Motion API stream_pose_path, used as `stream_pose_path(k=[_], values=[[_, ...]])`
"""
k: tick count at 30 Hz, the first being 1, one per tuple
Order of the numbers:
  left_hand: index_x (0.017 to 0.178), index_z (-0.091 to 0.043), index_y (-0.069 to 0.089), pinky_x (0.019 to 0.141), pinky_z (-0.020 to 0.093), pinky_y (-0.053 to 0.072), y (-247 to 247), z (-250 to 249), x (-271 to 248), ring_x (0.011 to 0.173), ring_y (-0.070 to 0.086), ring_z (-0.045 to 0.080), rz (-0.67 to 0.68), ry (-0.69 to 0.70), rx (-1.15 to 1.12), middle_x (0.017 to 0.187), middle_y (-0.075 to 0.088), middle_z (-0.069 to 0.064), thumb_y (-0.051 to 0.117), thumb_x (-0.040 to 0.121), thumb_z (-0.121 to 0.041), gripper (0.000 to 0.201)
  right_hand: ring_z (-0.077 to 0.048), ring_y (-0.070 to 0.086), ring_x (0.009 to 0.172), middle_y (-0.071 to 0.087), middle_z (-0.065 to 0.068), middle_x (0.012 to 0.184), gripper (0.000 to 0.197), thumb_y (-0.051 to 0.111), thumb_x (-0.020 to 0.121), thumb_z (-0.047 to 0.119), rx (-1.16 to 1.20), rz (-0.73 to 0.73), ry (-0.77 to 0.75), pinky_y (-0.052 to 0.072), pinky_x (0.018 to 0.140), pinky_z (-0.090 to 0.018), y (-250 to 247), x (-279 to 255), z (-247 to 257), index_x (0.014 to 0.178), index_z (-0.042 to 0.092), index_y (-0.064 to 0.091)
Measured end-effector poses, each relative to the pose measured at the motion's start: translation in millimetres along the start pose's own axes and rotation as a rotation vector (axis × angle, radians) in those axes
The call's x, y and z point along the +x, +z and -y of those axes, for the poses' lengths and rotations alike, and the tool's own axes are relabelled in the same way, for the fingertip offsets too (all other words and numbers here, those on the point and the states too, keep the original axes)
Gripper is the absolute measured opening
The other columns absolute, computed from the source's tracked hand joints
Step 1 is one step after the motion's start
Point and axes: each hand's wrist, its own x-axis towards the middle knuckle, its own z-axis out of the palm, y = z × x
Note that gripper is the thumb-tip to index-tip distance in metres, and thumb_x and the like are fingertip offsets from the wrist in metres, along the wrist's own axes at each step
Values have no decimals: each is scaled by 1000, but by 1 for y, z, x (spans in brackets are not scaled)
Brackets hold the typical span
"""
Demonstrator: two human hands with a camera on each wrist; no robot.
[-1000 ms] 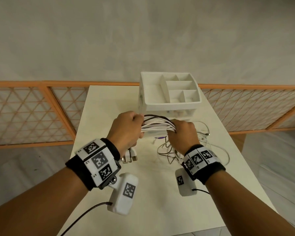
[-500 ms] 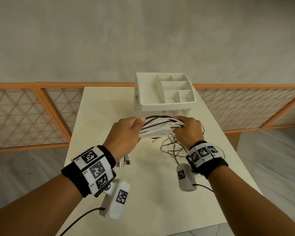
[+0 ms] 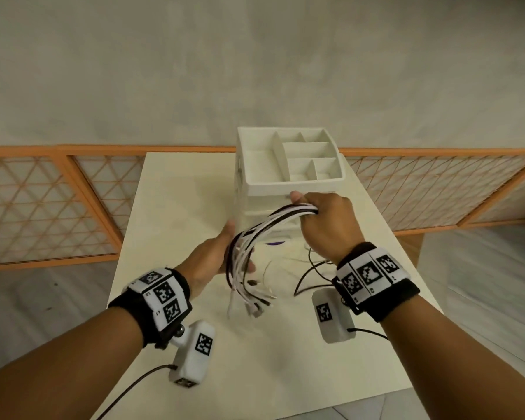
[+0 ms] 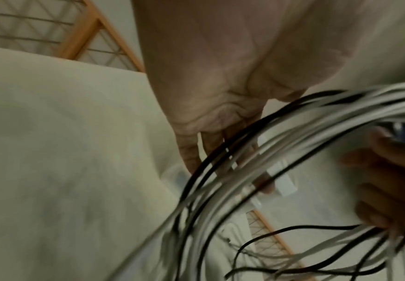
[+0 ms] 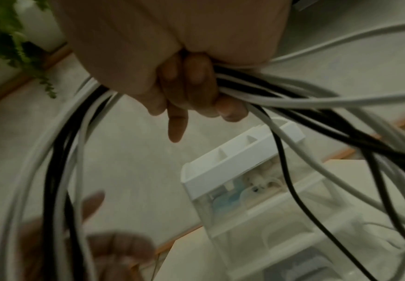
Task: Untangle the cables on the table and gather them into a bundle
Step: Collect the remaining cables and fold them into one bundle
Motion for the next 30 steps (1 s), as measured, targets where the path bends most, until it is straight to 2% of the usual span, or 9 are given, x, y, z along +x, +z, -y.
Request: stream_pose_path(k=[2, 4, 6, 8, 11, 15, 19, 25, 30], values=[[103, -15, 73, 98, 42, 48, 5, -22, -4, 99, 72, 23, 49, 59, 47, 95, 78, 12, 17, 91, -74, 82, -31, 57, 79, 60, 6, 66, 23, 57, 98, 25, -87, 47, -32, 35, 67, -28, 8, -5, 6, 85, 18, 74], [101, -18, 74, 94, 38, 51, 15, -47, -9, 96, 73, 23, 100, 136, 109, 91, 78, 11, 18, 88, -76, 82, -34, 62, 87, 72, -5, 83, 19, 56, 94, 25, -185, 85, -50, 40, 67, -31, 14, -8, 15, 89, 19, 74], [87, -19, 73, 72, 29, 56, 28, -63, -14, 71, 70, 24, 48, 185, 129, 71, 72, 6, 27, 95, -68, 67, -34, 63, 86, 73, -9, 87, 24, 51, 86, 31, -214, 94, -70, 44, 68, -32, 17, -9, 19, 88, 20, 72], [79, -17, 70, 51, 26, 42, 37, -70, -14, 47, 49, 15, -98, 201, 143, 53, 54, -3, 39, 99, -58, 55, -31, 63, 81, 72, -7, 83, 25, 50, 78, 27, -146, 48, -129, 46, 66, -32, 18, -9, 19, 91, 19, 70], [70, -13, 63, 49, 27, 27, 35, -71, -8, 37, 34, 9, -260, 190, 171, 39, 41, -12, 46, 98, -55, 53, -15, 59, 70, 64, 0, 82, 29, 76, 77, 10, 79, -30, -220, 45, 63, -22, 14, -10, 10, 102, 16, 62], [75, -11, 65, 45, 23, 24, 23, -75, -11, 41, 27, 10, -175, 140, 170, 47, 36, -9, 52, 92, -62, 56, -12, 57, 74, 62, 0, 87, 30, 91, 69, 17, 204, -116, -240, 45, 68, -16, 5, -11, -3, 86, 18, 67], [80, -10, 63, 44, 23, 22, 20, -80, -17, 46, 24, 11, -56, 135, 158, 54, 32, -7, 56, 90, -61, 52, -7, 62, 76, 70, 0, 82, 17, 90, 73, 18, 278, -185, -312, 44, 71, -9, -4, -14, -1, 83, 11, 77], [80, -7, 65, 44, 23, 21, 25, -83, -21, 42, 23, 9, -23, 188, 229, 51, 32, -5, 54, 95, -52, 48, -9, 61, 72, 71, 3, 80, 15, 86, 77, 16, 186, -107, -380, 52, 68, -26, -1, -18, 1, 90, 16, 80], [76, -12, 62, 42, 22, 19, 24, -83, -19, 44, 21, 12, -63, 130, 192, 50, 30, -5, 52, 98, -49, 44, -11, 54, 61, 64, 3, 67, 25, 91, 71, 25, 165, -239, -381, 39, 56, -12, 3, -17, 3, 72, 10, 71]])
